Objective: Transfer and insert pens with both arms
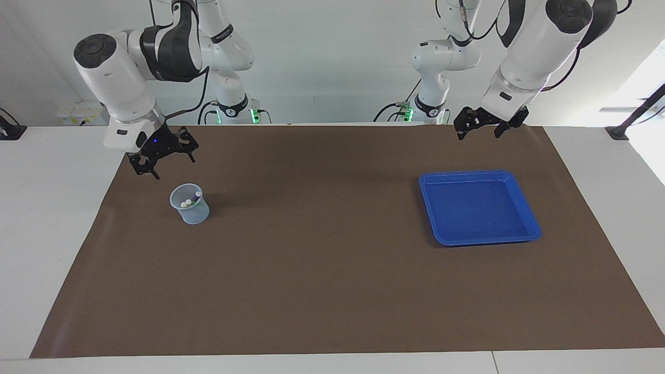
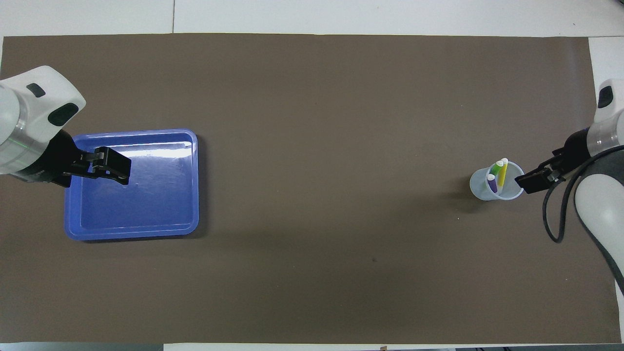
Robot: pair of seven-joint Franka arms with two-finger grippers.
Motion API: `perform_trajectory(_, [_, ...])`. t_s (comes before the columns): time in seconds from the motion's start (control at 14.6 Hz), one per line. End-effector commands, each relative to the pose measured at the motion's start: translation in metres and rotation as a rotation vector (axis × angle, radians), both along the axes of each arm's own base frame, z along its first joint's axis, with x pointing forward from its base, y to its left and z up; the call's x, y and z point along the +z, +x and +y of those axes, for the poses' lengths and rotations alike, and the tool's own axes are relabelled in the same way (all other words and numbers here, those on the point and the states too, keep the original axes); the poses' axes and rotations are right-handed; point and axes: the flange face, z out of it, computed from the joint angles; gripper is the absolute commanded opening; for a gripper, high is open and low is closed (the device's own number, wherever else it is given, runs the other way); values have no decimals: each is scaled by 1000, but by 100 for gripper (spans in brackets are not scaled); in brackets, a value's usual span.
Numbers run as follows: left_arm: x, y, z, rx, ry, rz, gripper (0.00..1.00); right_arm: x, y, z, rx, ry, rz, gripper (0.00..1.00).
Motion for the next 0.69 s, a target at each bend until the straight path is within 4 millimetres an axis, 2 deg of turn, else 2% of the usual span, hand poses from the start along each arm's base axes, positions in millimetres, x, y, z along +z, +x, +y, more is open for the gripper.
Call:
perform_trajectory(0.0, [-7, -4, 3, 5, -13, 0, 100, 32, -7, -10, -101, -8, 33, 100])
perform_trajectory(0.14, [-8, -4, 4, 8, -16, -4, 100, 56, -10, -11, -166, -12, 47, 100])
perform_trajectory(0.21, [-7, -4, 5, 10, -16, 4, 100, 58, -9, -9, -210, -18, 49, 100])
perform_trajectory(0.34, [-8, -7, 2, 3, -16, 21, 100, 56, -11, -4, -316, -29, 55, 100])
perform_trajectory(0.48, [-7, 0, 3, 16, -57, -7, 100, 52, -12, -4, -377, -31, 67, 100])
perform_trajectory(0.55, [-4, 3, 11, 39, -83, -15, 100, 51, -11, 3, -382, -30, 71, 100])
perform_trajectory(0.62, [-5, 3, 10, 36, -88, -11, 100, 46, -10, 8, -400, -38, 93, 100])
